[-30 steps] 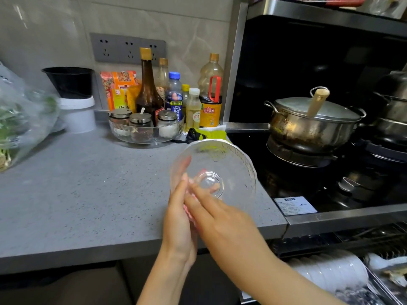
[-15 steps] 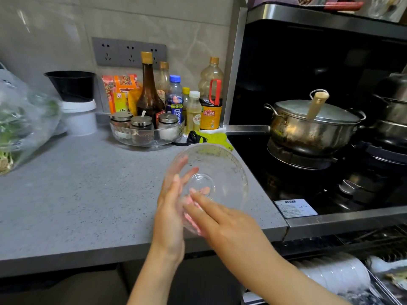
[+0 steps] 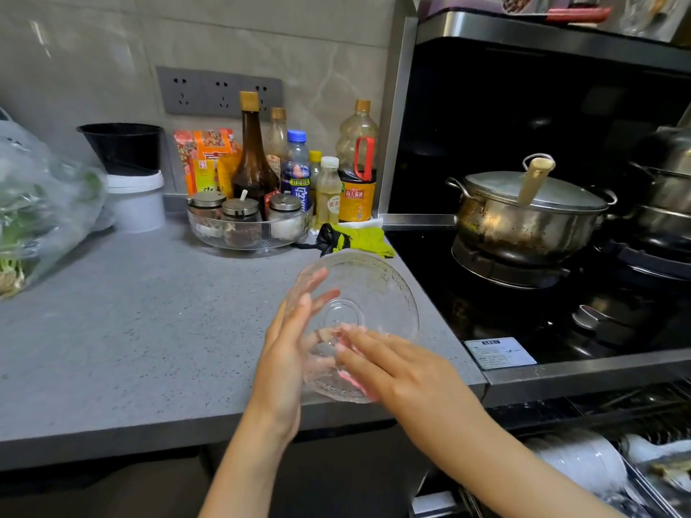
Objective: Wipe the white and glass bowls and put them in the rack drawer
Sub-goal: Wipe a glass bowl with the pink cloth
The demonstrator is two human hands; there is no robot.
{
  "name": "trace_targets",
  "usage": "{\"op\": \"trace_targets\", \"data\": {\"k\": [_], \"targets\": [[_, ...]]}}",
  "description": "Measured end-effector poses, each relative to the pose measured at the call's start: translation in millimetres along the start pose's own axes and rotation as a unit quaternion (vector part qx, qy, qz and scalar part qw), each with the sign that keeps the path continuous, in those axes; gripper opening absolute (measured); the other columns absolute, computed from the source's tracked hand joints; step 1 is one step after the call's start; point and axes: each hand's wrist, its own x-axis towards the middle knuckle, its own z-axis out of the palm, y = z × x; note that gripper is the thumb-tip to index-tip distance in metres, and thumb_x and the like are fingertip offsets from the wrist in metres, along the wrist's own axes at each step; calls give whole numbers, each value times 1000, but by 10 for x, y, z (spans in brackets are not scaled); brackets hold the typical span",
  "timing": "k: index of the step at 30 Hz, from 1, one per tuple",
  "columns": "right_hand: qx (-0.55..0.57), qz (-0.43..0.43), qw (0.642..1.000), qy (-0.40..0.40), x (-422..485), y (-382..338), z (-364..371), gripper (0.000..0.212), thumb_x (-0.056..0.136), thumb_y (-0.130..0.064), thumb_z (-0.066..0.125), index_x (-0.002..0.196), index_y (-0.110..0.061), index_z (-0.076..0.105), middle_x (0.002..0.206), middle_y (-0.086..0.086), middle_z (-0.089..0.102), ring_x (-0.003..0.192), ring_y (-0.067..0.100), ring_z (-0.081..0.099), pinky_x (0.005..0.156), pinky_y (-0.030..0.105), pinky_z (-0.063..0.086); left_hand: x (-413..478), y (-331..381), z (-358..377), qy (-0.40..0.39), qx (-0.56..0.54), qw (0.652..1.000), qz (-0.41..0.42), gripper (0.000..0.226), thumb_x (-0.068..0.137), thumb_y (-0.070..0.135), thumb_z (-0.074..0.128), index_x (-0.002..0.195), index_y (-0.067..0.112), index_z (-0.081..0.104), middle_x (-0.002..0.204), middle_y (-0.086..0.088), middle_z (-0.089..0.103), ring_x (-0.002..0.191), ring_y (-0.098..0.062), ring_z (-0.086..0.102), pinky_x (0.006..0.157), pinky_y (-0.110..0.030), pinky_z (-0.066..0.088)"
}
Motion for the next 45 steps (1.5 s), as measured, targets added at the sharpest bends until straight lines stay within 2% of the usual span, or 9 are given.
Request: {"op": "trace_targets", "data": {"k": [6, 9, 12, 15, 22, 28, 33, 40, 45], "targets": [[12, 37, 999, 9, 107, -153, -3, 32, 85, -12, 60, 115, -11, 70, 125, 4, 65, 82, 12, 71, 50, 20, 49, -79, -90, 184, 17, -13, 999, 43, 36, 91, 37, 50, 127, 46, 54, 131, 17, 58, 121, -20, 57, 98, -40, 46], [12, 51, 998, -20, 128, -157, 5, 72, 52, -5, 87, 120, -11, 67, 129, 5, 62, 81, 12, 70, 47, 20, 48, -75, -86, 213, 29, -35, 998, 40, 34, 93, 42, 45, 125, 44, 54, 127, 14, 62, 116, -24, 61, 94, -39, 49], [0, -26, 1000, -1, 85, 43, -50, 30, 83, -16, 65, 111, -12, 71, 123, 8, 66, 93, 17, 71, 69, 26, 57, 5, -3, 42, 9, -18, 999, 29, 36, 93, 47, 42, 125, 41, 56, 125, 10, 63, 112, -23, 64, 85, -40, 55], [-36, -37, 999, 6, 94, 133, -101, 38, 97, -20, 38, 105, -12, 74, 116, 9, 69, 95, 18, 71, 80, 28, 55, 31, 35, -14, -7, -4, 999, 37, 37, 92, 47, 46, 128, 41, 54, 126, 11, 62, 106, -19, 66, 74, -35, 58], [31, 28, 999, 28, 149, -112, -10, 53, 72, -6, 78, 122, -11, 63, 130, 4, 61, 85, 14, 70, 54, 21, 51, -110, -83, 233, 13, -15, 996, 88, 45, 89, 44, 37, 132, 41, 48, 134, 14, 56, 116, -19, 61, 95, -38, 51], [-28, -37, 998, 32, 86, 72, -120, 50, 106, -25, 24, 108, -13, 73, 120, 8, 67, 97, 17, 70, 83, 29, 56, 6, 74, -23, -25, -8, 999, 45, 38, 94, 44, 43, 129, 36, 54, 126, 9, 63, 110, -19, 64, 80, -40, 58], [18, 36, 997, 62, 204, -141, -44, 32, 83, -9, 60, 113, -13, 70, 123, 0, 66, 70, 10, 66, 50, 19, 43, -115, -73, 231, 8, -11, 995, 102, 47, 87, 38, 42, 134, 41, 46, 132, 18, 56, 112, -11, 63, 83, -22, 53], [-49, -59, 996, 48, 99, 98, -88, 56, 107, -20, 19, 106, -12, 74, 119, 7, 68, 107, 19, 67, 89, 33, 55, 26, 104, -104, -3, 17, 999, 35, 45, 88, 47, 39, 128, 36, 55, 123, 9, 65, 104, -22, 67, 82, -44, 58], [24, 4, 996, 81, 200, -97, -69, 30, 95, -12, 46, 107, -12, 73, 119, 3, 68, 94, 15, 70, 67, 24, 57, -102, 15, 146, 30, -18, 997, 65, 48, 83, 42, 51, 131, 34, 52, 129, 15, 61, 120, -18, 58, 99, -40, 46]]}}
